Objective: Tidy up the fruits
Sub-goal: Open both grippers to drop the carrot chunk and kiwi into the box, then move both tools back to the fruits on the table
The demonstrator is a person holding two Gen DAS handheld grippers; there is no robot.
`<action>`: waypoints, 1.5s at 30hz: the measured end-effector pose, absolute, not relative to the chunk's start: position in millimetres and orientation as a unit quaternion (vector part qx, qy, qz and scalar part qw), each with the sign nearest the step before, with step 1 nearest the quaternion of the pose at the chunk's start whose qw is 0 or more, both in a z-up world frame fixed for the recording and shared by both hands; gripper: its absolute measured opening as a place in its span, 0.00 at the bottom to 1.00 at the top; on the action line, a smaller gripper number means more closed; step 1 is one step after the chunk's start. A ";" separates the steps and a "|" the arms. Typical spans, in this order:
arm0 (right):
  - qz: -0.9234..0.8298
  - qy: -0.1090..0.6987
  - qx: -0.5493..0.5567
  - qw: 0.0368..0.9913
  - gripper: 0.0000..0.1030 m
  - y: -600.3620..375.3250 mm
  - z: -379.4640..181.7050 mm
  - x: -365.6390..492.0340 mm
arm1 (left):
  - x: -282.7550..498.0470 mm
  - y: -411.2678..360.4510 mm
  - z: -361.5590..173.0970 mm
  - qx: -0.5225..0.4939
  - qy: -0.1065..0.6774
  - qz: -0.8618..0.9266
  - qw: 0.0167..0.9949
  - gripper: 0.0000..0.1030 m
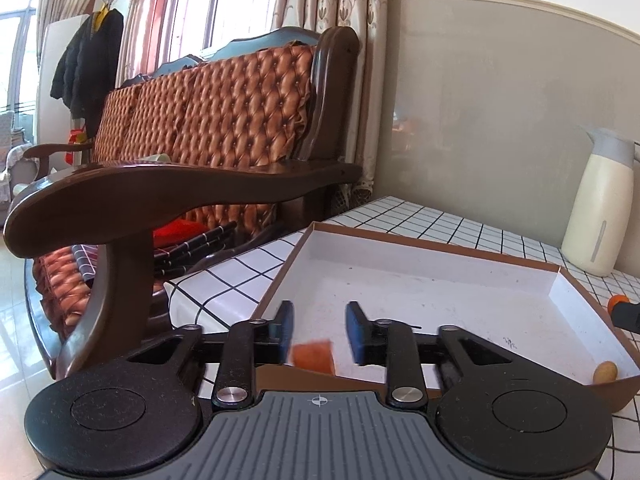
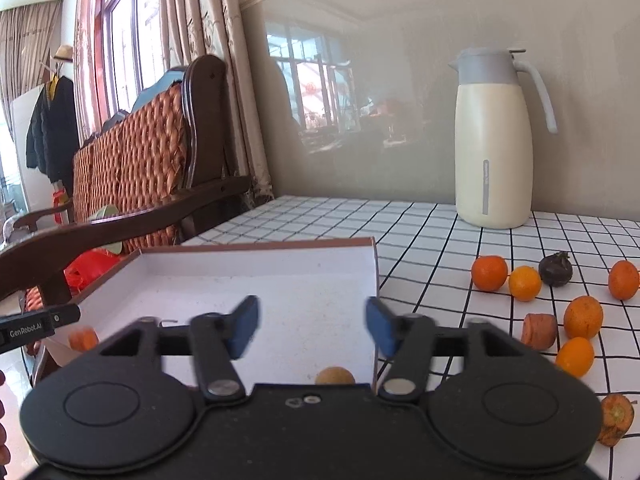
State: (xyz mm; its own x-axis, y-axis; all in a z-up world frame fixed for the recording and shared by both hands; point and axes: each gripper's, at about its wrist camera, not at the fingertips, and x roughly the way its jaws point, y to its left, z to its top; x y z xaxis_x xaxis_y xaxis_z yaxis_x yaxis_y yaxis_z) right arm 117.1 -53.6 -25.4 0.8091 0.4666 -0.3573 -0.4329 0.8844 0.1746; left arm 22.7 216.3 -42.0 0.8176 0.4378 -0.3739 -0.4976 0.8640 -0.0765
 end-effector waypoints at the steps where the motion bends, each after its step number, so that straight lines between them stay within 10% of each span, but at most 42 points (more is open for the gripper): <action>1: 0.231 0.177 0.053 0.955 0.89 -57.8 -22.0 112.4 | 19.8 216.2 -40.7 -0.092 0.167 0.256 0.948 1.00; 7: 0.228 0.107 0.090 0.964 0.94 -78.1 -8.4 101.6 | 2.2 202.1 -29.1 -0.049 0.074 0.276 0.957 1.00; 45: 0.185 0.261 0.130 0.938 0.94 -156.7 -46.5 96.4 | 17.1 100.0 -21.8 0.025 0.092 0.142 0.985 1.00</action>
